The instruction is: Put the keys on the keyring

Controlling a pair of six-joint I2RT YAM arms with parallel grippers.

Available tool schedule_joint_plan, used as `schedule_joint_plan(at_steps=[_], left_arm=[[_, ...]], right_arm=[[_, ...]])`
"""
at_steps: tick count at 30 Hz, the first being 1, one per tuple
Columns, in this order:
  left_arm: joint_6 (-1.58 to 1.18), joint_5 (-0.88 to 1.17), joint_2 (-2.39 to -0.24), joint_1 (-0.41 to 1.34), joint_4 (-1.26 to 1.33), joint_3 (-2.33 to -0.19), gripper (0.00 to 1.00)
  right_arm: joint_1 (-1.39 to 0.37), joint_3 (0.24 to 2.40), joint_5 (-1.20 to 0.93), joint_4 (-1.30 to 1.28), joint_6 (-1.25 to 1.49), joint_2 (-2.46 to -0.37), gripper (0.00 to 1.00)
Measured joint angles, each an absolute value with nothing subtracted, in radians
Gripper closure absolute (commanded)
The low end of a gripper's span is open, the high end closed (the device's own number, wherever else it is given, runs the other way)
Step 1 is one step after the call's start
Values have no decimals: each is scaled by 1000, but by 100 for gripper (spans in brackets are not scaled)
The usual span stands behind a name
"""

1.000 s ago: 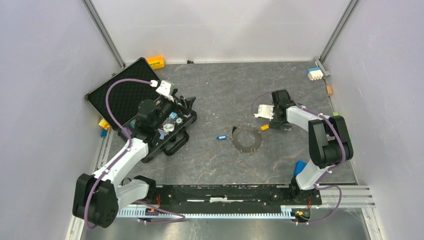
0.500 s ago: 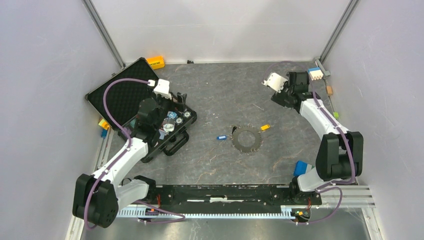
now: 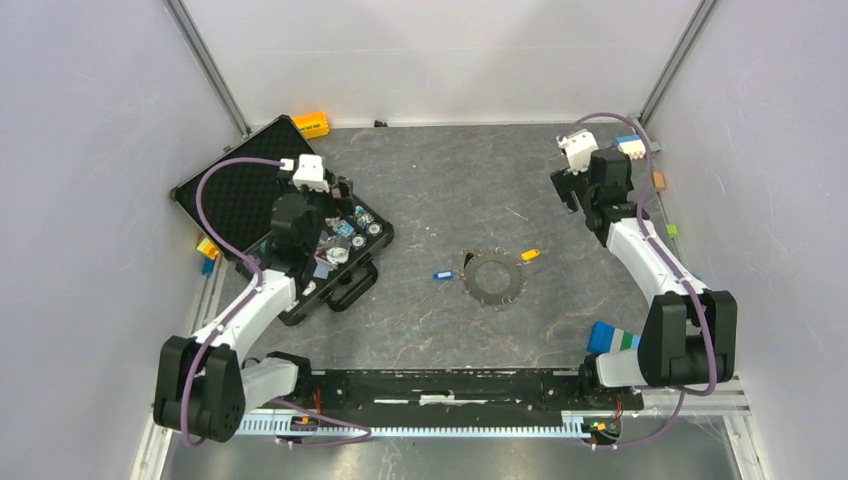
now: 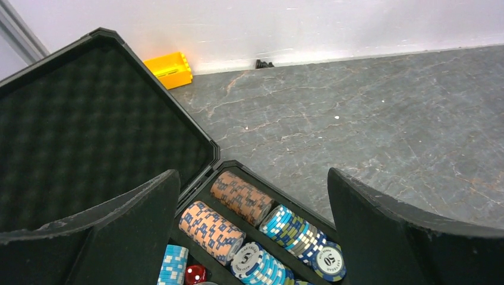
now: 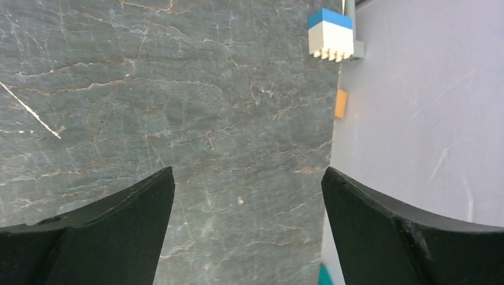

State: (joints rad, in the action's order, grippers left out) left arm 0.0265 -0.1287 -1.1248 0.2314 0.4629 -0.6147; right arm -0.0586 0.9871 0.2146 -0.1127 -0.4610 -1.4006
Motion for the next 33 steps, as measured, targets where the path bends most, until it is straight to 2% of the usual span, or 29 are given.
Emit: schedule_joint_plan(at_steps=[5,11,18,25,33], left_arm=[[5,-120,-1177,195,513,-607,0],[-30,-117,-1207,178,677,-477,0],[-32,-47,-1221,176,796,-366,0],[-32,20,-1094,176,719,-390,0],[-33,25,-915,176,536,-456,0]], right_arm=[[-51,861,207,-44,-343,-1338,2],[-51,664,137,60,-253,-1240,2],[-51,693,36,99,-222,-1241,2],[-51,706,-52,112,-192,-1202,2],[-51,696,-60,117,-179,-1045,2]])
